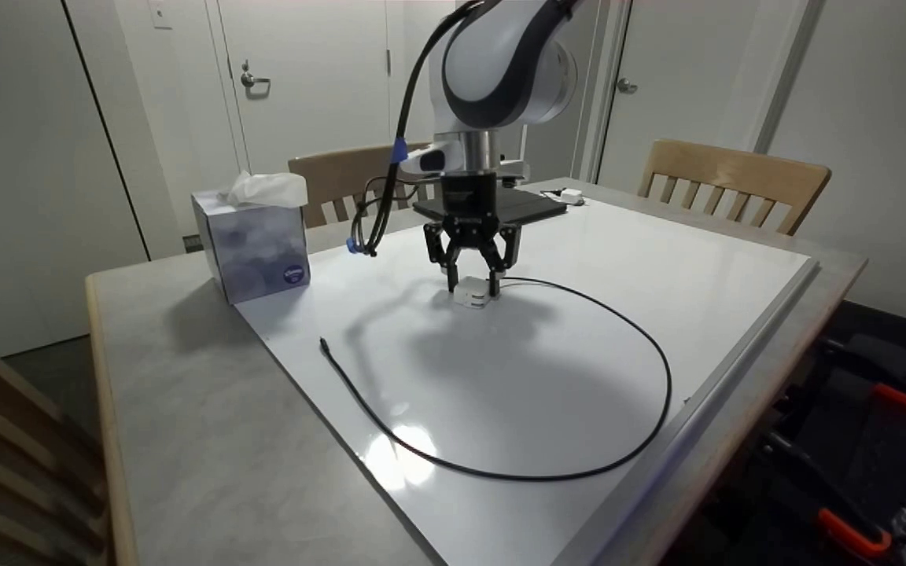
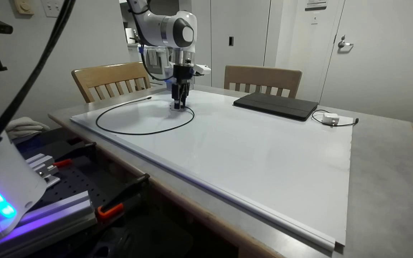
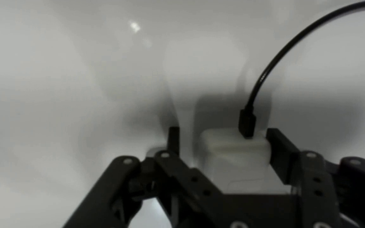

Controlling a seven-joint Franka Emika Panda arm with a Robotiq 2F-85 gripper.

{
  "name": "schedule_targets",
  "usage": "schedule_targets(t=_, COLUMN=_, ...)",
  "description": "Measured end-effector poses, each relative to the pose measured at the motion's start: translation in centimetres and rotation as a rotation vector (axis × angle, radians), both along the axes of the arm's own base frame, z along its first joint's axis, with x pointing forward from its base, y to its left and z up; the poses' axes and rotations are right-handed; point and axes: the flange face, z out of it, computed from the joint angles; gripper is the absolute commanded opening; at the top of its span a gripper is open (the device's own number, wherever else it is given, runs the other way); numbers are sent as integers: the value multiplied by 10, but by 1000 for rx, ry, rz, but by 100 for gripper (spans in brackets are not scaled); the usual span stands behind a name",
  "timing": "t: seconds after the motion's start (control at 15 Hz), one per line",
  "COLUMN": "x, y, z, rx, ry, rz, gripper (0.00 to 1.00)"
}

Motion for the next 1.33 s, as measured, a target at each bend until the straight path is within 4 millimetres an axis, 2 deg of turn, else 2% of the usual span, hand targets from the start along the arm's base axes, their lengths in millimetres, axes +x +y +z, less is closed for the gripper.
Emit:
schedule_targets(t=0.07, x=0, y=1, z=1, rx=5, ry=-15, rz=0, gripper=30)
schedule_targets(t=0.13, x=0, y=2, z=1, rx=9, ry=-29, rz=1, gripper=27)
schedule_targets(t=0.47, x=-12, y=2, z=4, rx=25, ry=-98, rz=-11, gripper=27)
schedule_targets(t=0.73, x=-32, y=-4, z=6, rx=61, ry=-236, rz=-100, gripper=27)
schedule_targets(t=0.8, x=-39, y=-7, z=6, rx=76, ry=-276, rz=-143, gripper=52)
schedule_targets(t=1.2, x=-40, y=-5, z=6, rx=78, ry=-283, rz=-146, gripper=52)
schedule_targets(t=1.27, x=-40, y=-5, z=6, rx=78, ry=-283, rz=-146, gripper=27)
schedule_targets(t=1.33, x=-40, y=-5, z=6, rx=78, ry=-283, rz=-146, gripper=27)
